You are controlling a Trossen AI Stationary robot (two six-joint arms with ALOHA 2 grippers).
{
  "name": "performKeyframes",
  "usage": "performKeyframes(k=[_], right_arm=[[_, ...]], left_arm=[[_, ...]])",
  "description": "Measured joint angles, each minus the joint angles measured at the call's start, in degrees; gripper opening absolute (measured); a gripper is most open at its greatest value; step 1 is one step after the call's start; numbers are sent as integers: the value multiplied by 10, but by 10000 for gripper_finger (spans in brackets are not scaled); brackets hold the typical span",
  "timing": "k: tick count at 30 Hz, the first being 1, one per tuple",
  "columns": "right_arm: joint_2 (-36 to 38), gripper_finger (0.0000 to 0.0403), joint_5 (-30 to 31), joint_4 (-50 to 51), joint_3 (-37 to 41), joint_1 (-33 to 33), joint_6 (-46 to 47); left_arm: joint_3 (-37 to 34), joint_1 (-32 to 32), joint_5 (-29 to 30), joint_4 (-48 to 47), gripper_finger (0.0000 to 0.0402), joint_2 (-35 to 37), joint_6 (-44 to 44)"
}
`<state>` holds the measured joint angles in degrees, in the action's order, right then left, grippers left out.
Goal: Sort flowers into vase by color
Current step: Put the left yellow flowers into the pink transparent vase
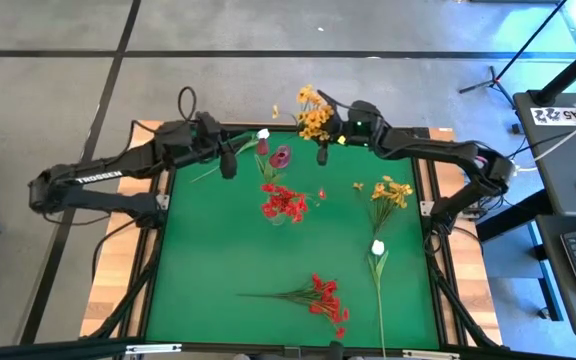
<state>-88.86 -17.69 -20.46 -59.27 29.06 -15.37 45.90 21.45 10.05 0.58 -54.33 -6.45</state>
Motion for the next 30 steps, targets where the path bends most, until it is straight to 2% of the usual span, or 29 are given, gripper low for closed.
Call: performKeyframes(k=[4,7,23,30], right_arm=[[-22,7,-14,-7,0,0,-8],[-30,7,-14,3,0,0,-25],[-32,7,-13,10,0,0,-44],[-72,7,-12,-3,-1,0,-44]], left_arm=[[-43,65,-97,65,114,0,-44],[-67,90,-132,85,114,0,-67],[-88,94,-132,99,114,0,-71],[-88,92,-132,98,114,0,-80]])
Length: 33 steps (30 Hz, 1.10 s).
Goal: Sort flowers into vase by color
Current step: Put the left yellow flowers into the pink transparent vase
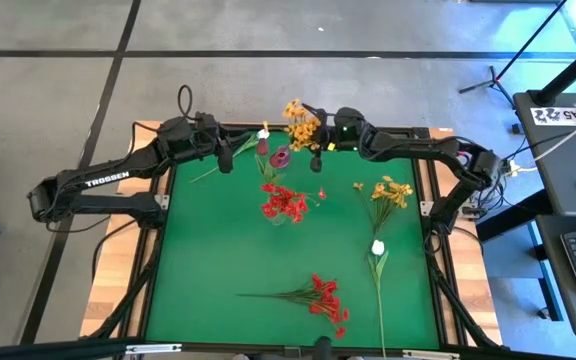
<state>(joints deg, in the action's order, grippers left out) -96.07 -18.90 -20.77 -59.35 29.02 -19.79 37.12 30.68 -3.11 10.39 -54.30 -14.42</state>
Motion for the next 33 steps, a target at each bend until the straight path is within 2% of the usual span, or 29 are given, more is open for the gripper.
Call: performKeyframes(k=[9,12,25,33], right_arm=[[-26,10,15,-18,0,-1,12],[-25,27,27,-18,0,-1,21],[8,193,39,14,1,-1,66],[48,262,43,62,1,-1,76]], left_arm=[[0,0,0,-5,114,0,-2],[0,0,1,-5,114,0,-6],[0,-1,0,-26,114,0,-20],[0,-1,0,-27,114,0,-20]])
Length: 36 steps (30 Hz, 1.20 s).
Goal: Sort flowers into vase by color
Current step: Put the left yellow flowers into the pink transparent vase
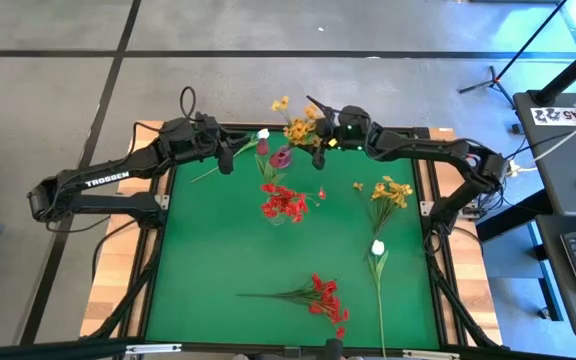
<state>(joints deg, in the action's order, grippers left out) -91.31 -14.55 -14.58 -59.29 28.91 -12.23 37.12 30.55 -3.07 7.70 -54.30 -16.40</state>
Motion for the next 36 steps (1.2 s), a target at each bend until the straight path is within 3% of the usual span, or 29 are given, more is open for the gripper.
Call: performKeyframes(k=[10,36], right_arm=[[48,300,1,41,0,0,6],[33,286,-13,-19,-1,0,61]], left_arm=[[0,0,0,0,114,0,0],[0,0,0,0,114,0,2]])
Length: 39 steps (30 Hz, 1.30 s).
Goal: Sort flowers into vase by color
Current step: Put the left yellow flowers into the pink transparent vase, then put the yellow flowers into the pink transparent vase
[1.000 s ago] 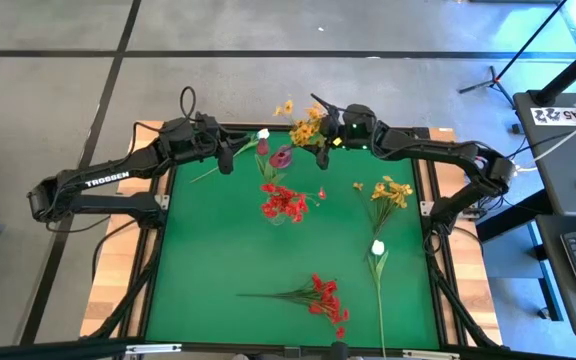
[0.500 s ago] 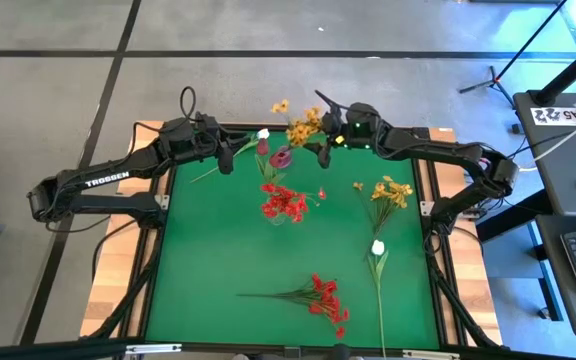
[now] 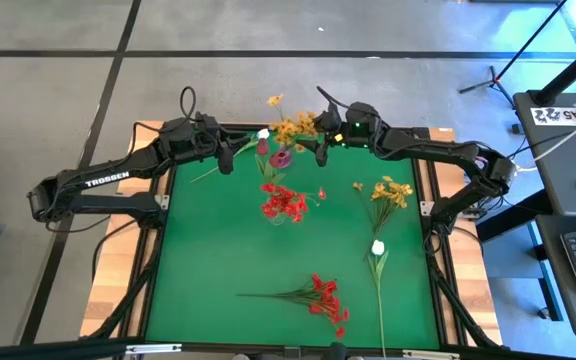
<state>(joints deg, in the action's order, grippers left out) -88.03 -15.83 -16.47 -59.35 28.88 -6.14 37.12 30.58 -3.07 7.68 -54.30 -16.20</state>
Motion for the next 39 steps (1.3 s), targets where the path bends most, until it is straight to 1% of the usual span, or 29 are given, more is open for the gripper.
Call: performKeyframes(k=[4,7,12,17,23,29,34,39], right_arm=[[9,285,7,0,0,0,-1],[32,285,7,5,0,0,-1],[89,285,15,62,0,0,-15],[156,285,45,131,0,0,-20],[224,285,87,235,0,0,-12],[263,285,121,370,0,0,35],[263,285,153,516,0,0,111],[253,285,157,639,1,0,211]], left_arm=[[0,0,0,-5,114,0,-2],[0,0,0,-15,114,0,-2],[0,0,18,-27,114,0,-3],[0,0,30,-29,114,0,-3],[0,0,30,-34,114,0,-3],[0,0,30,-53,114,0,-4],[0,0,30,-57,114,0,-3],[0,0,30,-57,114,0,-3]])
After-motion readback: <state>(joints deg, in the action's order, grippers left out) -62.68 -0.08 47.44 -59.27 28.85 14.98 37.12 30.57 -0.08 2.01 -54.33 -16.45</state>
